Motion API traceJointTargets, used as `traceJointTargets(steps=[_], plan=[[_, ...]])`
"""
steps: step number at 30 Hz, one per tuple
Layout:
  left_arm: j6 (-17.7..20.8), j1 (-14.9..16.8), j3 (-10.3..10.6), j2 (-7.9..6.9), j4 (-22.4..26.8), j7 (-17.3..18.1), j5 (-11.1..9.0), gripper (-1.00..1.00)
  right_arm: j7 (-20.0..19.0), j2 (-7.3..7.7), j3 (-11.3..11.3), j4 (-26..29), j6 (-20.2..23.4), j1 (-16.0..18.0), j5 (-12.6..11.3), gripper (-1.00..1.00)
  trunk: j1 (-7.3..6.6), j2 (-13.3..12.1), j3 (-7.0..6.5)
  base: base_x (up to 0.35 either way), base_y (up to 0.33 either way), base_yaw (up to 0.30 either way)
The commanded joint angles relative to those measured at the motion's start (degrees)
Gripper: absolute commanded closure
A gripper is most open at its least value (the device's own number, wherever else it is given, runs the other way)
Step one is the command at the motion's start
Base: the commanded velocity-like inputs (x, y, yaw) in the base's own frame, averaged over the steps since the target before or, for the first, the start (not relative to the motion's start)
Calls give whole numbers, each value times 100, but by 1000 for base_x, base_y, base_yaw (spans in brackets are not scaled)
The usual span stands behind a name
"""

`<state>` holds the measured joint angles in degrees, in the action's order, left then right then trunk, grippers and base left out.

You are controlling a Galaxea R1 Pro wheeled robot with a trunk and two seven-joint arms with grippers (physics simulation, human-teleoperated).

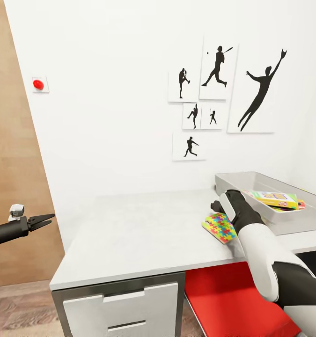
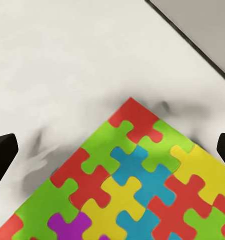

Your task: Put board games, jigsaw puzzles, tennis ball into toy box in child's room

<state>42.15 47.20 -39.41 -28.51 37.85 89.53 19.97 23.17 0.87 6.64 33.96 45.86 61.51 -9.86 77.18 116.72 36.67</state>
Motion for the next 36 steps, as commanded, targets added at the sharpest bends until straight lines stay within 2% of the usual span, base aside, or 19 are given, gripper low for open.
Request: traceJointTargets(steps=[1, 3, 25, 31, 36], plan=[[59, 8, -23, 4, 3, 47, 60, -100, 44, 1, -2, 6, 10, 16, -60, -100, 22, 45, 25, 0, 0, 0], [60, 8, -23, 4, 3, 47, 60, -100, 42, 1, -2, 6, 10, 25, -60, -100, 66, 125, 61, 0, 0, 0], [61, 8, -23, 4, 3, 47, 60, -100, 46, 6, -5, 6, 10, 87, -60, -100, 66, 125, 61, 0, 0, 0], [63, 8, -23, 4, 3, 47, 60, -100, 47, 20, -5, 6, 10, 106, -60, -100, 198, 366, 169, 0, 0, 0], [64, 8, -23, 4, 3, 47, 60, -100, 47, 116, 3, 6, 10, 123, -60, -100, 285, 526, 241, 0, 0, 0]])
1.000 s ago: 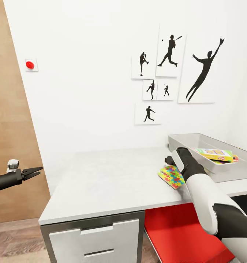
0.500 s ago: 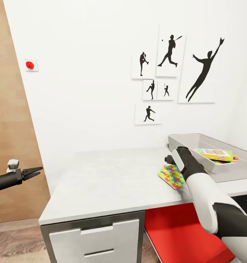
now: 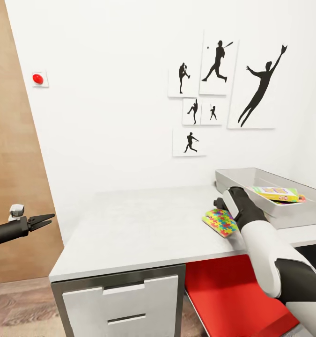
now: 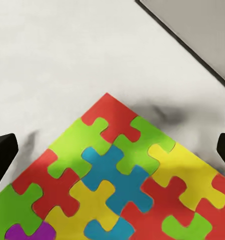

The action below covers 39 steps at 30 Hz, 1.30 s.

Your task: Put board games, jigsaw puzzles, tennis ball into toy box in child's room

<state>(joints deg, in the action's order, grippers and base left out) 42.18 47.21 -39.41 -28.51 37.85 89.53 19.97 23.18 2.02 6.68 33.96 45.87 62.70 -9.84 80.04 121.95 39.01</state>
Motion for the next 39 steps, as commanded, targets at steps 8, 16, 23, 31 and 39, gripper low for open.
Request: traceJointTargets(steps=[8, 16, 23, 31, 39], plan=[[59, 8, -23, 4, 3, 47, 60, -100, 46, 17, 0, 6, 10, 5, -62, -100, -1, 3, 7, 0, 0, 0], [60, 8, -23, 4, 3, 47, 60, -100, 46, 18, 0, 6, 10, 5, -69, -100, 43, 83, 43, 0, 0, 0], [61, 8, -23, 4, 3, 47, 60, -100, 46, 13, 0, 6, 10, 5, -71, -100, 87, 164, 79, 0, 0, 0], [60, 8, -23, 4, 3, 47, 60, -100, 46, 9, 0, 6, 10, 5, -71, -100, 87, 164, 79, 0, 0, 0], [62, 8, -23, 4, 3, 47, 60, -100, 46, 9, 0, 6, 10, 5, -71, -100, 87, 164, 79, -46, 38, 0]])
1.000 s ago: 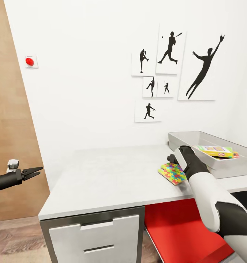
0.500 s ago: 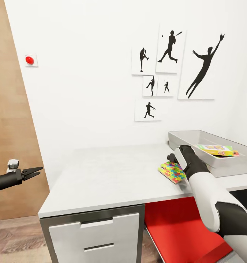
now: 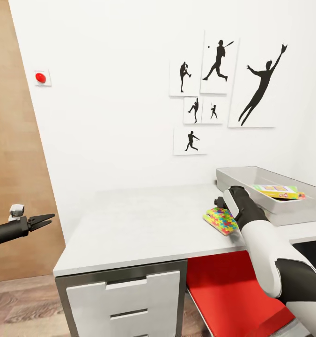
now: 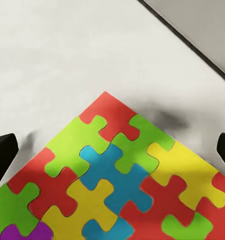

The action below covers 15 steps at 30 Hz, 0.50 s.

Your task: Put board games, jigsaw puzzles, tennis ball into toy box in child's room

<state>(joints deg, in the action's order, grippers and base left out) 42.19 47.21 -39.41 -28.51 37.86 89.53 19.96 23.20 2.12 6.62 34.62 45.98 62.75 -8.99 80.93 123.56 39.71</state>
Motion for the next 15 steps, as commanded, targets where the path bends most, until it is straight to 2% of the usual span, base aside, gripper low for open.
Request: traceJointTargets(steps=[1, 9, 15], plan=[[61, 8, -23, 3, 2, 47, 60, -100, 45, -1, 6, -61, -1, 0, -155, -100, -2, 3, 8, -115, 101, 0], [61, 7, -23, 3, 2, 47, 60, -100, 45, -1, 6, -61, -1, 0, -155, -100, -2, 3, 8, -30, 54, 0], [61, 8, -23, 3, 2, 47, 60, -100, 45, -1, 6, -61, -1, 0, -155, -100, -2, 3, 8, -1, 196, 0]])
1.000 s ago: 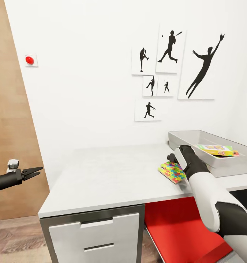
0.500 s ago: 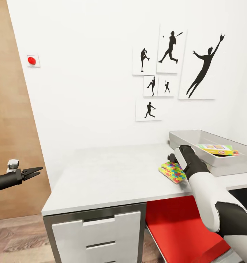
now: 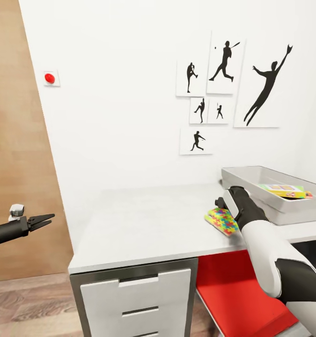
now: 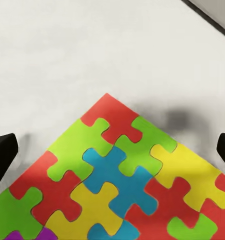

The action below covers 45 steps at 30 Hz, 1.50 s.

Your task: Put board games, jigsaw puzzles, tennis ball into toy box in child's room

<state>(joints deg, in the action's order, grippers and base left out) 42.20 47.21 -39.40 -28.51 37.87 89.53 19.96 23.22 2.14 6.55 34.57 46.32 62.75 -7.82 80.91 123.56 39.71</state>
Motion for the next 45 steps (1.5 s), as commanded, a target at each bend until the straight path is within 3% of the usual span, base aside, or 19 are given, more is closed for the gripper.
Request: traceJointTargets(steps=[1, 17, 45], plan=[[60, 8, -24, 4, 1, 47, 61, -100, 42, -3, 13, -56, -36, 1, -273, -100, 0, 2, 8, -15, 243, 0], [60, 8, -24, 4, 1, 47, 61, -100, 42, -3, 13, -56, -29, 1, -273, -100, 0, 2, 8, -173, 132, 0], [60, 8, -24, 8, 1, 47, 61, -100, 42, -3, 13, -56, -27, 1, -273, -100, 0, 2, 8, -56, 77, 0]])
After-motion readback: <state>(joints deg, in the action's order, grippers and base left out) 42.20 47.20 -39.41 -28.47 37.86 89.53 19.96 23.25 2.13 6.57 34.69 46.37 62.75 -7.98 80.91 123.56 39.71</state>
